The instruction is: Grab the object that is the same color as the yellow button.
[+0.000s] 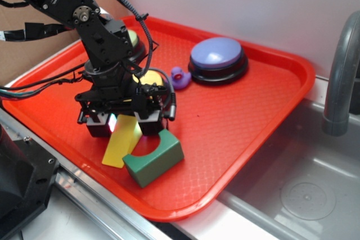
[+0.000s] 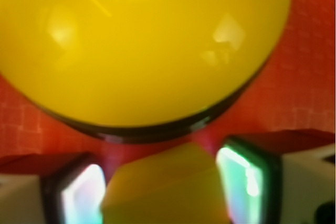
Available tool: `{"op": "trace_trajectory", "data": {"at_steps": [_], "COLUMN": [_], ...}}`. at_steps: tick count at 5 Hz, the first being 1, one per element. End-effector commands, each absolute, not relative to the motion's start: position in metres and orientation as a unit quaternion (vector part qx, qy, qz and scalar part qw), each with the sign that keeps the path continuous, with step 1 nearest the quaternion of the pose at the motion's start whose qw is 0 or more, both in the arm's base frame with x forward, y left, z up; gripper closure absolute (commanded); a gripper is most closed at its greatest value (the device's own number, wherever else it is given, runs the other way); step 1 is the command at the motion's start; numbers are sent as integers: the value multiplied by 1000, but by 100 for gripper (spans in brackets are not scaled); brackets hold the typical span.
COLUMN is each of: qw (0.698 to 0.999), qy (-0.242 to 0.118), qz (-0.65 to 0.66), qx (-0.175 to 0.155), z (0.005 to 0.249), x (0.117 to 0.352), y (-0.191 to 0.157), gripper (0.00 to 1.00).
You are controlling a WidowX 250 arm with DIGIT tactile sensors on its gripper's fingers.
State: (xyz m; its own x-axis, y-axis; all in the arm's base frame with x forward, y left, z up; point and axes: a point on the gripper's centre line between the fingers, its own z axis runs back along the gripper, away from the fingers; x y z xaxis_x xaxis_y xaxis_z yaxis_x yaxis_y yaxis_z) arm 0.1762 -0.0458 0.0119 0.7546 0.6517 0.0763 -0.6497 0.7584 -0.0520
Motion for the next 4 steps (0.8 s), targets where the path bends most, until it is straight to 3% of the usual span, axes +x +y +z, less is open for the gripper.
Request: {"op": "trace_trajectory", "data": {"at_steps": [1,2,4], "qw": [943,959,994], "qy": [-62,-73,-39], "qz": [328,275,99], "qx": [-4,13,-8], "z": [26,54,121], "x": [177,183,202], "y": [-42,-37,-17], "gripper": [100,100,100]}}
